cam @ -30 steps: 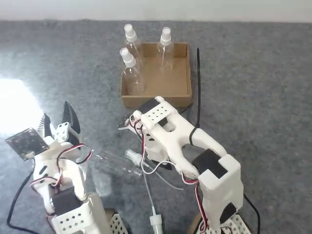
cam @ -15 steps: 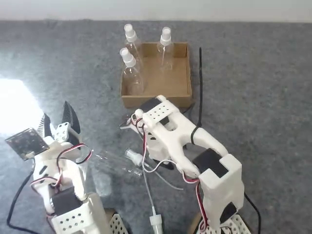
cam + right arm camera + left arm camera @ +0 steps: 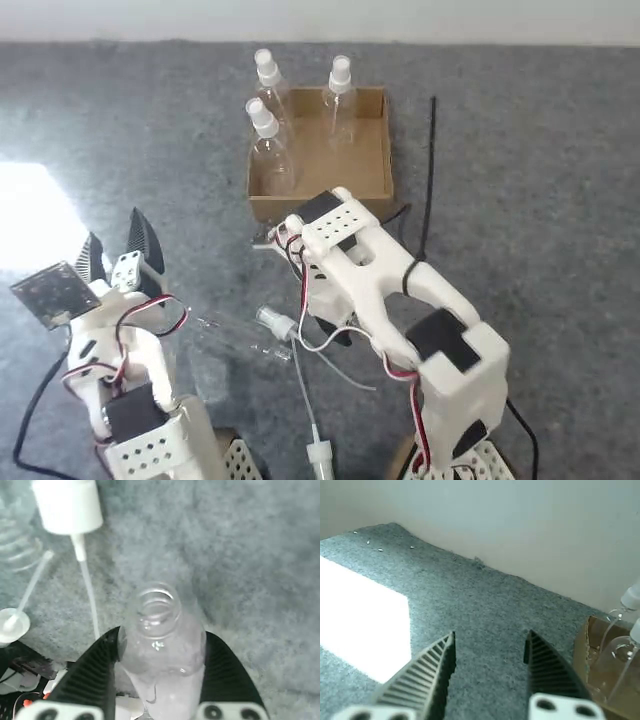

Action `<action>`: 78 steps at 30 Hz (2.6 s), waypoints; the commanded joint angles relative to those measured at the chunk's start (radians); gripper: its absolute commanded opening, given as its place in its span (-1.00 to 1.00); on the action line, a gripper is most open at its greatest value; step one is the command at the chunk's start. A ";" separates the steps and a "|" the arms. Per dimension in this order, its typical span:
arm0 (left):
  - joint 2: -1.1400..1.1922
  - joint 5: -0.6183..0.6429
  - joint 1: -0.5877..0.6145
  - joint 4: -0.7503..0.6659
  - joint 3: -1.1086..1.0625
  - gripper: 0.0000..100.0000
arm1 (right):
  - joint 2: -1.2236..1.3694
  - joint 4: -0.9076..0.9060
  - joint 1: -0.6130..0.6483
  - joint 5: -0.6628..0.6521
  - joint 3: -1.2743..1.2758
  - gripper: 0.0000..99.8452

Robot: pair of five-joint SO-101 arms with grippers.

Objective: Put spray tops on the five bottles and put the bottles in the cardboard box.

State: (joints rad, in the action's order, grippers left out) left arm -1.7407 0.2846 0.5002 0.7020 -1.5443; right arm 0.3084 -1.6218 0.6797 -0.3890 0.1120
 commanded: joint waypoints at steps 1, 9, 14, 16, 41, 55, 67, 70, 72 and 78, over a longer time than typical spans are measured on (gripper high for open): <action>-0.009 0.005 0.003 -0.026 0.012 -0.58 | -0.188 -0.059 -0.008 0.035 -0.048 -0.85; -0.009 0.005 0.003 -0.025 0.012 -0.58 | -0.357 -0.062 -0.007 0.074 -0.048 -0.86; -0.009 0.005 0.003 -0.025 0.012 -0.58 | -0.487 -0.062 0.059 0.198 -0.048 -0.86; -0.009 0.005 0.003 -0.025 0.012 -0.58 | -0.538 -0.064 0.088 0.244 -0.046 -0.86; -0.009 0.005 -0.051 0.078 0.122 -0.58 | -1.046 0.372 -0.280 0.397 0.497 -0.85; -0.002 -0.181 -0.382 0.353 0.332 -0.58 | -1.044 0.510 -0.389 0.512 0.566 -0.85; 0.146 -0.278 -0.580 0.468 0.397 -0.58 | -1.044 0.506 -0.412 0.514 0.566 -0.85; 0.331 -0.272 -0.611 0.479 0.461 -0.58 | -1.044 0.506 -0.412 0.514 0.566 -0.85; 0.445 -0.258 -0.628 0.499 0.519 -0.58 | -1.043 0.506 -0.412 0.514 0.566 -0.85; 0.707 -0.118 -0.692 0.554 0.654 -0.57 | -1.043 0.506 -0.412 0.514 0.566 -0.85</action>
State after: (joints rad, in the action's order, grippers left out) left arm -1.1469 0.1051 -0.1703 1.2405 -0.9797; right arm -0.6920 -1.1278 0.2808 0.1174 0.6843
